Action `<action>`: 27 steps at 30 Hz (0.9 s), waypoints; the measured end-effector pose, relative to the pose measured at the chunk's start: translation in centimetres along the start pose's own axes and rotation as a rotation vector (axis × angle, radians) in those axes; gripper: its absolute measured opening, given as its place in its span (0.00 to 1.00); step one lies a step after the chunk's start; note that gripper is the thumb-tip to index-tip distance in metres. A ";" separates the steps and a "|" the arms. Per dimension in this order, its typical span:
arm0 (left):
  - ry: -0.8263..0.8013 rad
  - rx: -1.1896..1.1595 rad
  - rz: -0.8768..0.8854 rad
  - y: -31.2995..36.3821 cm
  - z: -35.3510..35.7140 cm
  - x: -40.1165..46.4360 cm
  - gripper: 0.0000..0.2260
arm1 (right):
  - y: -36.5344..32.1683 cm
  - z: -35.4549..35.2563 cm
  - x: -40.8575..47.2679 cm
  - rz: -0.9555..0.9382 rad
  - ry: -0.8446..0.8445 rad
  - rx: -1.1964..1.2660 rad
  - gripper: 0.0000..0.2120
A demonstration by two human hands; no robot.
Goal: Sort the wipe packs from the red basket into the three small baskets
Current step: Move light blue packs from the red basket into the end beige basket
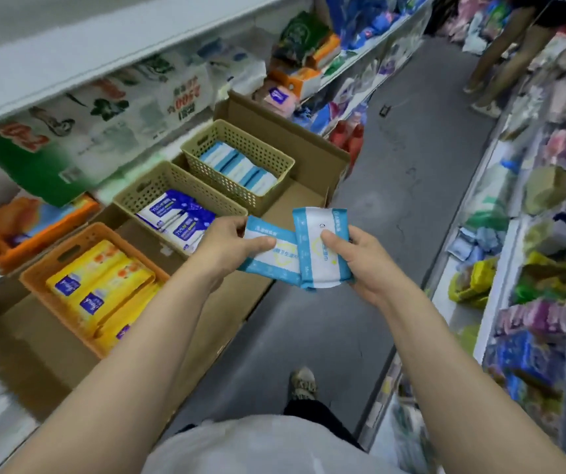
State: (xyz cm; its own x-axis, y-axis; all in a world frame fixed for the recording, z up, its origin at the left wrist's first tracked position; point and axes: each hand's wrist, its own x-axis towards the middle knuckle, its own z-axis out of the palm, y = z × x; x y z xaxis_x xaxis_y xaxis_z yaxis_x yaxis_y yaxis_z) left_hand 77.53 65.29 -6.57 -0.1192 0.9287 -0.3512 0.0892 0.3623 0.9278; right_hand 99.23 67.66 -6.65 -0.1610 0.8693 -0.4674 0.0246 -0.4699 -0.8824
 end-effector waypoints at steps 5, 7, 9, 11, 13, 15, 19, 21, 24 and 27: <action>0.291 -0.165 -0.080 0.8 1.2 4.4 0.07 | -4.3 -2.8 9.1 0.059 -0.064 -0.076 0.11; 0.376 -0.260 -0.128 0.5 0.6 5.8 0.10 | -5.3 -2.4 12.6 0.087 -0.125 -0.114 0.15; 0.458 -0.335 -0.160 0.0 -0.6 7.3 0.11 | -6.1 -1.0 16.1 0.093 -0.184 -0.168 0.19; 0.558 -0.359 -0.162 -0.7 -2.1 9.1 0.10 | -7.0 1.0 19.5 0.091 -0.236 -0.175 0.21; 0.628 -0.397 -0.173 -1.4 -3.7 11.2 0.11 | -7.9 2.9 22.9 0.075 -0.270 -0.213 0.17; 0.654 -0.428 -0.198 -1.9 -5.1 13.6 0.12 | -8.7 4.5 26.3 0.019 -0.267 -0.265 0.14; 0.716 -0.470 -0.240 -2.1 -7.1 17.4 0.11 | -10.2 7.7 32.6 -0.063 -0.264 -0.420 0.13; 0.741 -0.477 -0.259 -2.0 -7.8 18.6 0.11 | -10.5 9.3 35.4 -0.082 -0.278 -0.545 0.13; 0.778 -0.515 -0.292 -2.1 -8.4 19.9 0.10 | -10.7 11.8 39.0 -0.147 -0.315 -0.727 0.14; 0.822 -0.565 -0.323 -2.4 -8.6 20.8 0.10 | -10.7 14.2 42.6 -0.194 -0.354 -0.840 0.12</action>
State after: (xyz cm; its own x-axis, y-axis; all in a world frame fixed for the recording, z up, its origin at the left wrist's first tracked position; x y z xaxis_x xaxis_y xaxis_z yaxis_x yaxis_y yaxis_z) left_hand 66.32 83.10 -15.03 -0.7092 0.3782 -0.5950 -0.5159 0.2969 0.8036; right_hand 78.10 107.55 -16.34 -0.5249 0.7589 -0.3855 0.6496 0.0645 -0.7575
